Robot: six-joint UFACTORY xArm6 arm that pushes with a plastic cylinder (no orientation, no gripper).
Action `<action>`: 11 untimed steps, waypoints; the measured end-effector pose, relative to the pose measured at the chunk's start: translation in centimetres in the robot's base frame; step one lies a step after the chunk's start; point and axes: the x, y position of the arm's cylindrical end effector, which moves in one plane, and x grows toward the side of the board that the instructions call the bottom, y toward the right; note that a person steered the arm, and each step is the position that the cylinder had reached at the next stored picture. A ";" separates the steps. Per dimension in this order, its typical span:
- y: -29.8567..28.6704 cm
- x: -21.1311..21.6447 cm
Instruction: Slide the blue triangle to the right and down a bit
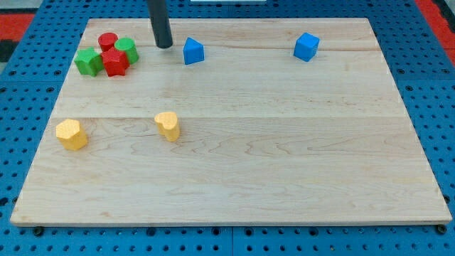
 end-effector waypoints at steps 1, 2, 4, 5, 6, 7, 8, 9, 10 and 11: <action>0.0 0.0; 1.9 0.1; 6.8 5.6; 8.8 8.1; 9.0 7.0; 9.5 5.0; 11.1 4.3; 13.3 4.3; 13.7 3.9; 13.7 2.5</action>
